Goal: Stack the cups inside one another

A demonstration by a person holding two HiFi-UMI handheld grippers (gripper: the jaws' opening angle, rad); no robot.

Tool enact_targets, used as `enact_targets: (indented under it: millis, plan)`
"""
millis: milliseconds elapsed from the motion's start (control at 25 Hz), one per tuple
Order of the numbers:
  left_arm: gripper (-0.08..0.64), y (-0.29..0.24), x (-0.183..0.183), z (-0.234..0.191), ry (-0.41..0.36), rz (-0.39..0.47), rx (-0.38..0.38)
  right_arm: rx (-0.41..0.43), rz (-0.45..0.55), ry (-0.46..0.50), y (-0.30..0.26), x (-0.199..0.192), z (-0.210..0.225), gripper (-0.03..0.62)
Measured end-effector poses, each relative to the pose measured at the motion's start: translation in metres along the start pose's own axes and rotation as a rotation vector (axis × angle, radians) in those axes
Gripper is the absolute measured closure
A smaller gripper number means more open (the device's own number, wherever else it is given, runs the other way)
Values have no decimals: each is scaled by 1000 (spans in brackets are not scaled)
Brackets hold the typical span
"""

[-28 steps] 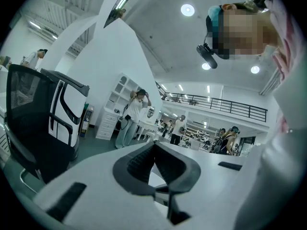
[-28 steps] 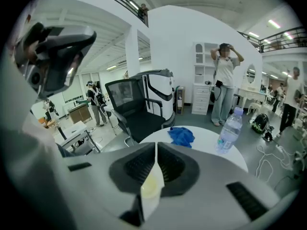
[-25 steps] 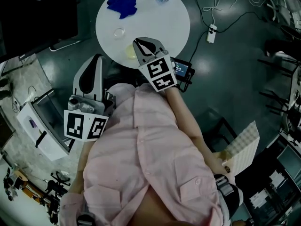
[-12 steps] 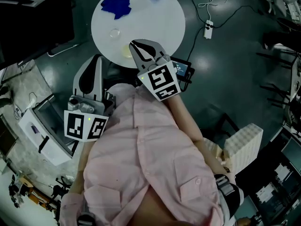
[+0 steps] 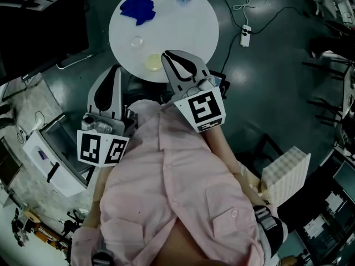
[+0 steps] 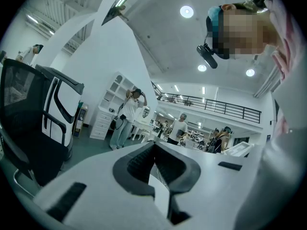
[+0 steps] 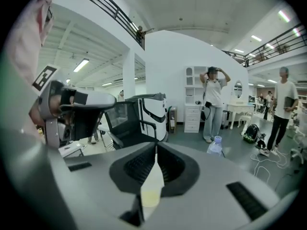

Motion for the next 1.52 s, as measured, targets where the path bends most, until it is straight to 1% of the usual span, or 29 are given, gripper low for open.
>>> enact_targets:
  millis: [200, 360, 520, 640, 1000, 1240, 1520]
  plan:
    - [551, -2, -2, -1, 6, -6, -14, -62, 56, -45, 17, 16, 11, 555]
    - [551, -1, -1, -2, 8, -6, -15, -78, 64, -49, 28, 21, 11, 555]
    - [551, 0, 1, -4, 8, 2, -8, -64, 73, -78, 30, 21, 3, 555]
    - [551, -1, 2, -5, 7, 5, -9, -52, 68, -80, 29, 21, -5, 555]
    - [551, -1, 2, -4, -1, 8, -4, -19, 63, -60, 28, 20, -13, 555]
    - [551, 0, 3, -6, 0, 16, 12, -22, 57, -56, 30, 17, -13, 555]
    - [551, -3, 1, -6, 2, 9, 5, 12, 13, -27, 23, 10, -18, 555]
Point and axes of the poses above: the fingertips, and each gripper's own axes: y backward along the fingers, z to its right, x out of its top, the point moved 3 cm from there along y, backward along the fingers, and after that the axes turned 6 degrees about -y, right-handed, at the moved point
